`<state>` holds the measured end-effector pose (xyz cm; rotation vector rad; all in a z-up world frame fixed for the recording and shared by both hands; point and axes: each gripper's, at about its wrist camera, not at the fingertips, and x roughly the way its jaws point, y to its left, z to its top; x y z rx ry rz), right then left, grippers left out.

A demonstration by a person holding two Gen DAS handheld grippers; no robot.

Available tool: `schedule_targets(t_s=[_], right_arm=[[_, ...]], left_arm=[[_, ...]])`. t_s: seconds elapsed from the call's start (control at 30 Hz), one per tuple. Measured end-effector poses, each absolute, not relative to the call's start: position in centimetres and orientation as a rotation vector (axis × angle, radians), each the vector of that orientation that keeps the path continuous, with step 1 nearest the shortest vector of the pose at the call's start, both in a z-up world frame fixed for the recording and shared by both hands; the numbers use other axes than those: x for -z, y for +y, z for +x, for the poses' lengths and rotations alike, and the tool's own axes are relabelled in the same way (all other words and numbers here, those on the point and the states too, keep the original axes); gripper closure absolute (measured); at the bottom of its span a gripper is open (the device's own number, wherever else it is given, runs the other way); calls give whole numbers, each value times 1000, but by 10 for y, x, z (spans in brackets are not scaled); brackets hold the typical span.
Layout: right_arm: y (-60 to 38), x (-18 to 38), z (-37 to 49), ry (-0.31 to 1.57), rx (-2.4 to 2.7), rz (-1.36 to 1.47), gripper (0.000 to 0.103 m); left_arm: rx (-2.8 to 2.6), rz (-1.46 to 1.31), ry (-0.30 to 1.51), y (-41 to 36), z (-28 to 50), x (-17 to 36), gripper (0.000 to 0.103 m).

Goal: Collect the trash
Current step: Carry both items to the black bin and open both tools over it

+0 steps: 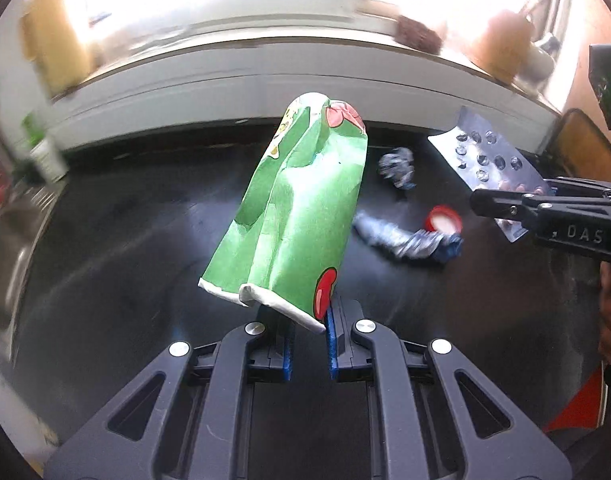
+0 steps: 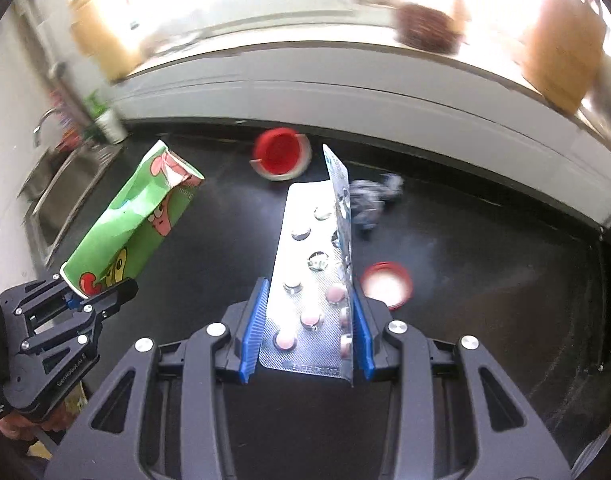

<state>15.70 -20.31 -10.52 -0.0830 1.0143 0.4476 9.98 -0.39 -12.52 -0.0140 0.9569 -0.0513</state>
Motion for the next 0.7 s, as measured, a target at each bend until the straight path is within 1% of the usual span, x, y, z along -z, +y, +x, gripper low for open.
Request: schedule_targets(t_s=[0.4, 0.7], right_arm=[[-44, 99, 57, 999, -790, -242, 64], [89, 102, -36, 998, -1096, -414, 64]], left_arm=[[-302, -137, 949, 114, -58, 120, 91], [-596, -296, 962, 198, -180, 134, 91]])
